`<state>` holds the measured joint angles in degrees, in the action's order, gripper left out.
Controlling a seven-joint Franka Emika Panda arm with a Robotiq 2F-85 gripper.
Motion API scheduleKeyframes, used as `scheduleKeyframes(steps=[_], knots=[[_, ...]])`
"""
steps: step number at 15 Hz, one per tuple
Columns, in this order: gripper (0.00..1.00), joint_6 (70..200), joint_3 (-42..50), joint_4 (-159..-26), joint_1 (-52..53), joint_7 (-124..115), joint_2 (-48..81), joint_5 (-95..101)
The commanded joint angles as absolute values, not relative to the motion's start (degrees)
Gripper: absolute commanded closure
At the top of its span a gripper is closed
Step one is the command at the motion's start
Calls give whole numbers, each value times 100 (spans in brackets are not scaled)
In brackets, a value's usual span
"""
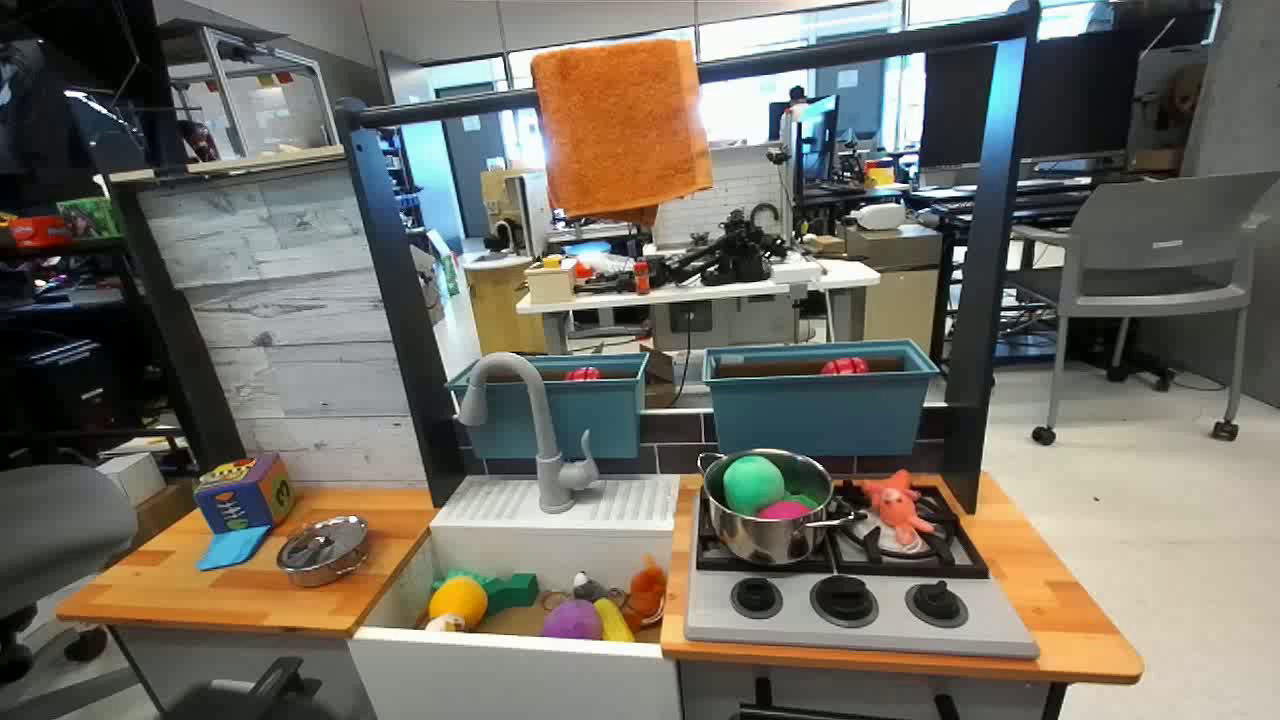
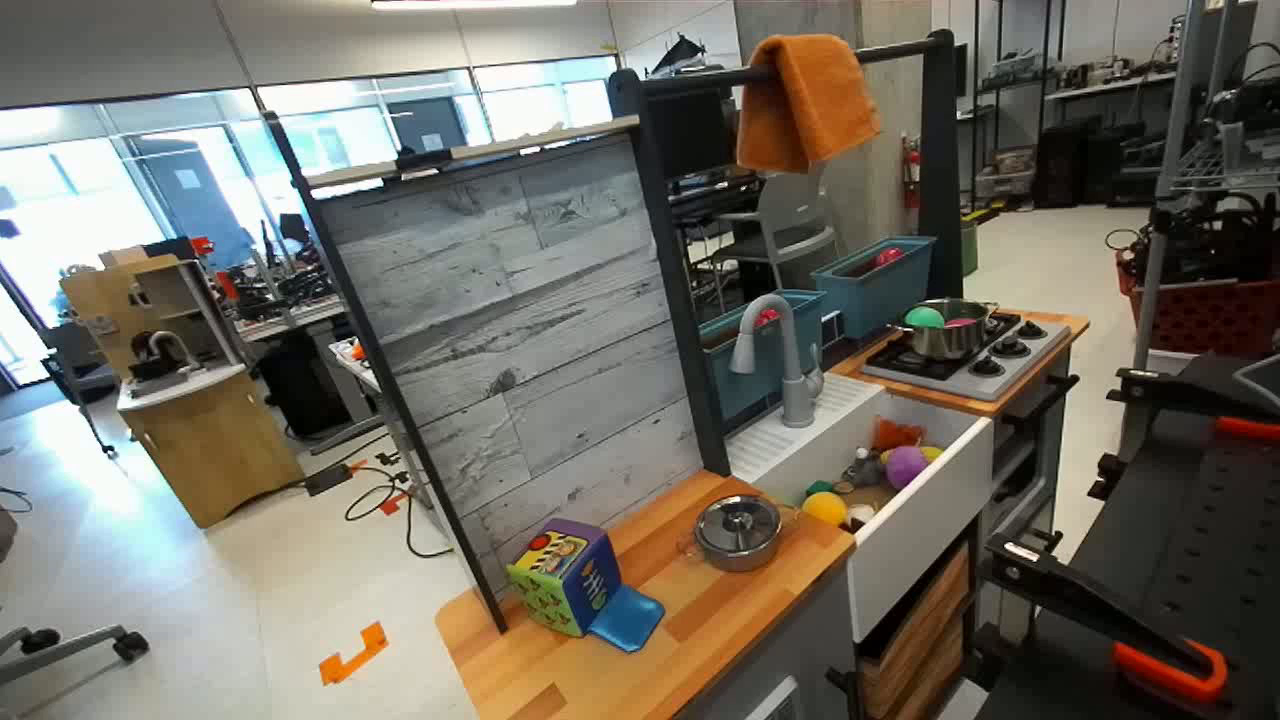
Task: Pick up the purple plush toy from the sink and put it in the pot
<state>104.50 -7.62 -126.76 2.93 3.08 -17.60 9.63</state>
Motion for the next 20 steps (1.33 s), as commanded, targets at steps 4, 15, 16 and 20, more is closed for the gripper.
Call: scheduleKeyframes(steps=[4,15,16,20], knots=[[0,10432,-686,-12662,381,286,-1752,986],[0,11405,219,-12045,-150,1164,-326,892],[0,11447,321,-11881,-232,1315,-83,867],[0,11412,498,-11077,-504,1884,1070,679]])
